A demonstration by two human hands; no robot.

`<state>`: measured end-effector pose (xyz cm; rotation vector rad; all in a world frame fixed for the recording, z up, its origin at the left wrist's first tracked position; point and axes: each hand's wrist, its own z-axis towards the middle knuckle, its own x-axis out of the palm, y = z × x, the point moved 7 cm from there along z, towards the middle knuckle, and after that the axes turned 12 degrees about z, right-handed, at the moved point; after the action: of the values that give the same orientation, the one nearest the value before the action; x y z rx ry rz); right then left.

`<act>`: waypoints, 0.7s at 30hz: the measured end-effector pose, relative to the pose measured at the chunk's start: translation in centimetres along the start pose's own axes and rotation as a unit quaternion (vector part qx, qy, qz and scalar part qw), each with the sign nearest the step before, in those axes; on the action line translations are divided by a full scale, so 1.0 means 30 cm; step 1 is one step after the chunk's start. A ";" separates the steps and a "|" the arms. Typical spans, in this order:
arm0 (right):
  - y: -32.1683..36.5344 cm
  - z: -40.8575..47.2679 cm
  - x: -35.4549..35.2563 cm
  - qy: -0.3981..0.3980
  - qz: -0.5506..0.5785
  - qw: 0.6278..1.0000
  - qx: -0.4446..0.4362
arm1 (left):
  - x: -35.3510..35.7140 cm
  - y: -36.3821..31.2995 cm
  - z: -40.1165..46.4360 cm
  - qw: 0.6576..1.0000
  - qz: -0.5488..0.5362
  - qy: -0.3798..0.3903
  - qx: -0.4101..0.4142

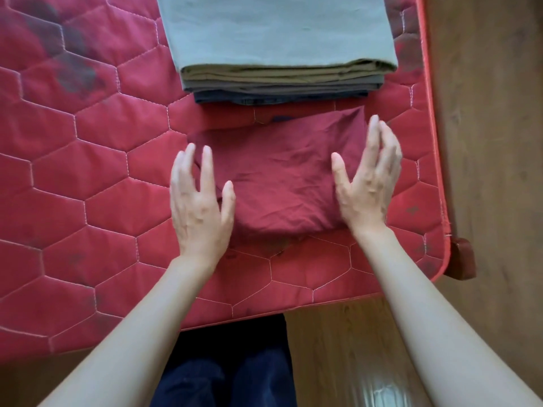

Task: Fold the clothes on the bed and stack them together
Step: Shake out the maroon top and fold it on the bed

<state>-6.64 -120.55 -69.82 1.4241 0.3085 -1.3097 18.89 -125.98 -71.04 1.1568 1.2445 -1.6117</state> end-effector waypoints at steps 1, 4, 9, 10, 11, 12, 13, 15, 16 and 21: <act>0.055 -0.002 0.020 0.003 -0.009 0.999 -0.051 | -0.002 -0.042 -0.003 0.999 0.005 -0.011 0.053; 0.208 -0.045 0.158 0.090 -0.019 0.984 -0.151 | 0.058 -0.164 0.006 0.990 0.034 0.007 0.136; 0.107 -0.068 0.323 0.221 -0.132 0.956 -0.139 | 0.261 -0.183 0.049 0.976 0.128 0.126 0.121; 0.057 -0.057 0.311 0.208 -0.137 0.961 -0.117 | 0.284 -0.161 0.052 0.975 0.133 0.136 0.111; 0.008 -0.048 0.290 0.190 -0.143 0.967 -0.092 | 0.295 -0.136 0.055 0.977 0.134 0.137 0.097; -0.037 -0.044 0.267 0.176 -0.152 0.970 -0.065 | 0.296 -0.107 0.059 0.979 0.133 0.131 0.077; -0.079 -0.041 0.244 0.174 -0.158 0.971 -0.034 | 0.292 -0.077 0.065 0.982 0.129 0.126 0.054; -0.157 -0.034 0.203 0.199 -0.148 0.968 0.040 | 0.280 -0.018 0.074 0.983 0.121 0.135 0.018; -0.180 -0.027 0.184 0.211 -0.140 0.965 0.071 | 0.272 0.009 0.076 0.982 0.119 0.145 0.011; -0.039 0.033 0.087 0.167 -0.116 0.978 0.037 | 0.139 0.168 0.072 0.978 0.120 0.163 -0.053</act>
<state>-7.15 -122.16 -72.31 1.7124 0.6737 -1.2734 22.02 -129.39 -76.13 1.4837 1.3171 -1.1960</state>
